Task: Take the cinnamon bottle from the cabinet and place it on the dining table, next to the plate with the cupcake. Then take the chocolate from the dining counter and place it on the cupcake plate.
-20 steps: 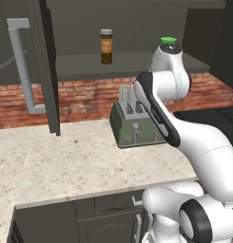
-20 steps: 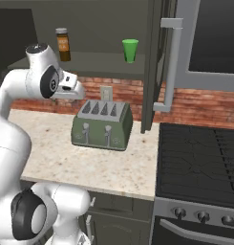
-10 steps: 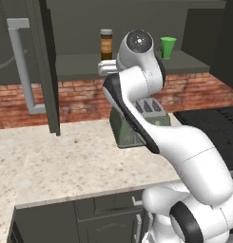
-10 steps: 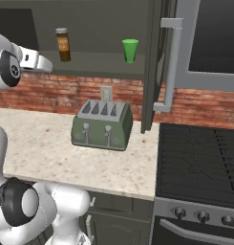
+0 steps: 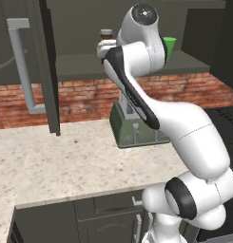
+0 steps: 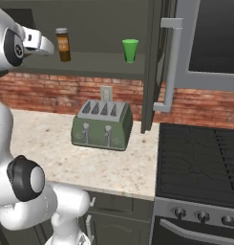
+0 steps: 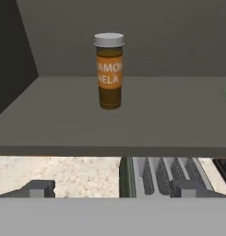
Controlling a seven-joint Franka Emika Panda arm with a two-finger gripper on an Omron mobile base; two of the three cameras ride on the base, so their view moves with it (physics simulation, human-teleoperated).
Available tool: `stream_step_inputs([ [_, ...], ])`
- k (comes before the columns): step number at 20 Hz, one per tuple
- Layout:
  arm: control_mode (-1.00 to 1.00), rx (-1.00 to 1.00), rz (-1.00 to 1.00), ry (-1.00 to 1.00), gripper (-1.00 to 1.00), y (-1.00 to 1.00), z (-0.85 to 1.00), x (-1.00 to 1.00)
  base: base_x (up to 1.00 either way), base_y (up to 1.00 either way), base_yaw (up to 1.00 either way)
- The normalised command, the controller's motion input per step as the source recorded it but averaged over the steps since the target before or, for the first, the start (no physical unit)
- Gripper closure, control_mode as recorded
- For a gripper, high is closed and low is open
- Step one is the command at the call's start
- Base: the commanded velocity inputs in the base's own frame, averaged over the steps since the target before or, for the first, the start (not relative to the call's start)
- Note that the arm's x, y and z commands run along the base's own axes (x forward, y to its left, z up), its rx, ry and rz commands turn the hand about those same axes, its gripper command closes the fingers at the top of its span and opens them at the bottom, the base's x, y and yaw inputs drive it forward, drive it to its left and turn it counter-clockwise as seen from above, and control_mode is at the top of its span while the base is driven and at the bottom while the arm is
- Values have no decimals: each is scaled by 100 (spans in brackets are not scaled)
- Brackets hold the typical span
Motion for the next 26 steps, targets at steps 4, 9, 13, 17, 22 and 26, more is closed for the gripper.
stream_step_inputs([
  [4,-100,0,20,-8,-100,-23,-8,47,0,0,0],
  [9,-100,0,8,-10,-100,-3,-24,60,0,0,0],
  [13,-100,0,3,-12,-100,1,-10,52,0,0,0],
  [17,-100,0,4,-3,-100,1,-5,51,0,0,0],
  [22,-100,0,0,0,-100,0,-1,25,0,0,0],
  [26,-100,0,0,0,-100,16,0,28,0,0,0],
])
